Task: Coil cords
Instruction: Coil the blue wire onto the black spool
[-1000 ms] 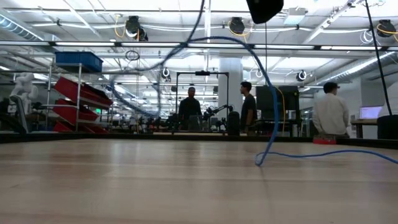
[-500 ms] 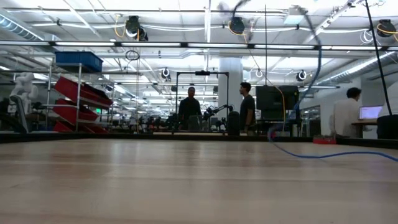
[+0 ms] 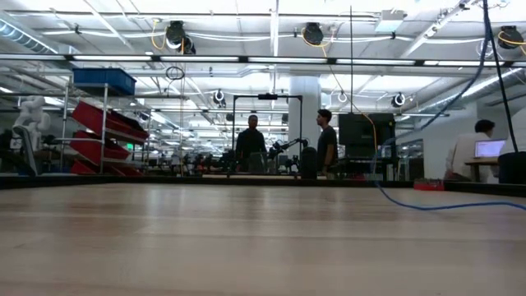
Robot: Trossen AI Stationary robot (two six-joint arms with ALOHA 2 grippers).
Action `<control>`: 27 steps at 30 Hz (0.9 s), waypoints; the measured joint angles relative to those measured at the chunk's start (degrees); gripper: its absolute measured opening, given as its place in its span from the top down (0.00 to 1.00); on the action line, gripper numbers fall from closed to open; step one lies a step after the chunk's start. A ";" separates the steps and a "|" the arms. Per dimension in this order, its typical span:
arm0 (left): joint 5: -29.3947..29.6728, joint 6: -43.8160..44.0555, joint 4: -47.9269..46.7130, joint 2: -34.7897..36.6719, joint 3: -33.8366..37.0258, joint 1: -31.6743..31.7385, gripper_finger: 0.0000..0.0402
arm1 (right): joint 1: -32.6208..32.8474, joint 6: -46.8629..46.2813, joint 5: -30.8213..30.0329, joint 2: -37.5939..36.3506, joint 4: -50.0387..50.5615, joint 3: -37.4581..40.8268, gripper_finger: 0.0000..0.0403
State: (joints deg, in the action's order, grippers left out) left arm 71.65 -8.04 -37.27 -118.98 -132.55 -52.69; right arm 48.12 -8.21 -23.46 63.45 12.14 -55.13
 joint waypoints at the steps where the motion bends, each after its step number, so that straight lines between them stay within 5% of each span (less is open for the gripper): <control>1: -0.17 0.37 -0.61 0.00 0.00 -0.16 1.00 | 0.62 0.27 -0.81 0.43 1.27 -1.38 1.00; 13: -8.47 9.27 -10.27 0.00 0.00 -0.21 1.00 | 3.97 4.44 -7.13 7.78 13.93 -16.55 1.00; 27: -19.83 13.66 -11.91 0.00 0.00 4.47 1.00 | 4.08 21.36 -8.55 17.21 7.08 -25.22 1.00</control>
State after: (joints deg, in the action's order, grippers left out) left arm 51.82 5.62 -49.18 -118.98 -132.55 -48.23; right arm 52.21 13.15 -32.01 80.66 19.22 -80.35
